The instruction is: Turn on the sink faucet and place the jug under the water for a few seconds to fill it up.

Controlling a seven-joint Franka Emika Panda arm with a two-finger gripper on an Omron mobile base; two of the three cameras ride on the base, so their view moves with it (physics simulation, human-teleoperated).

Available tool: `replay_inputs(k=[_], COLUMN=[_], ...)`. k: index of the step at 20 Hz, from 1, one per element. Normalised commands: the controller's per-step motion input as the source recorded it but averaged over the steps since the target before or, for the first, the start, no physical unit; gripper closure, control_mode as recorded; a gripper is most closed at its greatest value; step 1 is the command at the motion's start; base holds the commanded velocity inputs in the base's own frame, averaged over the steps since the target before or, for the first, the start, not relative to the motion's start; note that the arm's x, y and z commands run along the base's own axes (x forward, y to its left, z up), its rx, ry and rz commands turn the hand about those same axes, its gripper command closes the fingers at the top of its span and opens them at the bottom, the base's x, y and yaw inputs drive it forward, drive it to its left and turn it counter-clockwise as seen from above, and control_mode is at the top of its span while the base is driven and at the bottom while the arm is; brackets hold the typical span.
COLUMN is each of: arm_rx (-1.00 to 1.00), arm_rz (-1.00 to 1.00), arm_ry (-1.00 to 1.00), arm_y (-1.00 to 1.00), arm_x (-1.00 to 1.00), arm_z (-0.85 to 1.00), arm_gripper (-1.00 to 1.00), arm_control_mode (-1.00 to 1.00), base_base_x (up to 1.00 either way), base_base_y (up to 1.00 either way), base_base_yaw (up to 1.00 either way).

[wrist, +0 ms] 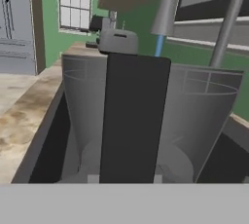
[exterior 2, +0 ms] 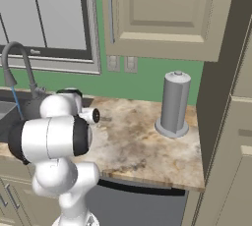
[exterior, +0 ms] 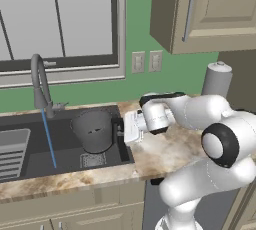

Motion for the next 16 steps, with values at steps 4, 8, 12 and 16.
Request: replay_inputs(k=[4, 8, 12, 16], arm_rx=[-0.02, -0.02, -0.02, -0.02], arm_rz=[0.03, 0.03, 0.03, 0.03], arm_ry=[0.08, 0.08, 0.06, 0.02], arm_y=[0.60, 0.57, 0.56, 0.53], arm_x=[0.23, 0.25, 0.29, 0.29], arm_z=[0.00, 0.00, 0.00, 0.00], arm_gripper=[1.00, 1.00, 1.00, 1.00], arm_control_mode=[-1.00, -1.00, -1.00, -1.00], base_base_x=[0.00, 0.00, 0.00, 0.00], base_base_y=[0.00, 0.00, 0.00, 0.00], base_base_yaw=[0.00, 0.00, 0.00, 0.00])
